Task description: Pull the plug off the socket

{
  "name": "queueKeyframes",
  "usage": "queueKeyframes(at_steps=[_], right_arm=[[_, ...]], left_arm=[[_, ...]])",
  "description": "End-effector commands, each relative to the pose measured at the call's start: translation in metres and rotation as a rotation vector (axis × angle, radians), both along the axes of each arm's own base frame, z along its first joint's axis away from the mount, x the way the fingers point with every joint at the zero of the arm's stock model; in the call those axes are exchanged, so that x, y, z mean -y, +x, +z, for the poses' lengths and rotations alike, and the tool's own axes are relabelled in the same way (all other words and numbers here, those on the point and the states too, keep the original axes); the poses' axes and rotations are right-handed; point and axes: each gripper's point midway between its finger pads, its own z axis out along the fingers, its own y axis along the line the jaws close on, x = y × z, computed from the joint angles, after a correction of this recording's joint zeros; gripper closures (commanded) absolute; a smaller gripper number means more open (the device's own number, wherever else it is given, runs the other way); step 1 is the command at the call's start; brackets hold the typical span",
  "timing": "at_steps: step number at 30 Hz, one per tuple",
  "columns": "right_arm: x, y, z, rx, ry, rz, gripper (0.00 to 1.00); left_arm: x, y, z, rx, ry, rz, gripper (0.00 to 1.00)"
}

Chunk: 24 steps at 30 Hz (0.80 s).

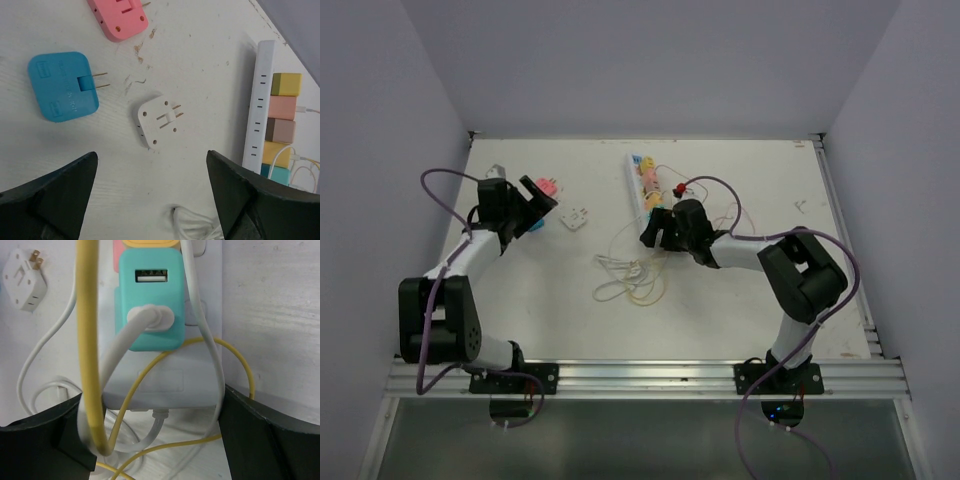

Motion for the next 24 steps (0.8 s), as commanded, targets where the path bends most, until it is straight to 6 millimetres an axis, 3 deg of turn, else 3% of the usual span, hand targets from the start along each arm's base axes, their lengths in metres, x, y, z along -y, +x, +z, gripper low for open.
queueKeyframes(at_steps=[1,3,6,13,18,20,24], right_arm=[[0.085,-0.096,-0.086,-0.412,-0.409,-0.013,1.0],[0.086,-0.096,-0.078,-0.39,-0.435,0.004,1.0],[0.094,-0.097,-0.067,-0.372,-0.498,0.033,1.0],[0.091,-0.113,-0.051,-0.318,-0.601,0.21,1.0],[0.075,-0.131,-0.046,-0.237,-0.706,0.405,1.0],[0.057,-0.143,-0.045,-0.204,-0.7,0.513,1.0],[0.035,-0.161,-0.047,-0.17,-0.771,0.644,1.0]], left_arm=[[-0.03,-0.016,0.027,0.011,0.197,0.035,0.06],[-0.038,-0.021,0.047,0.05,0.251,0.052,0.0],[-0.043,-0.034,0.064,0.077,0.281,0.07,0.0],[-0.049,-0.053,0.076,0.065,0.337,0.057,0.0],[-0.05,-0.058,0.102,0.146,0.377,0.049,0.0],[-0.048,-0.059,0.109,0.171,0.389,0.026,0.0],[-0.039,-0.061,0.109,0.174,0.372,-0.03,0.0]])
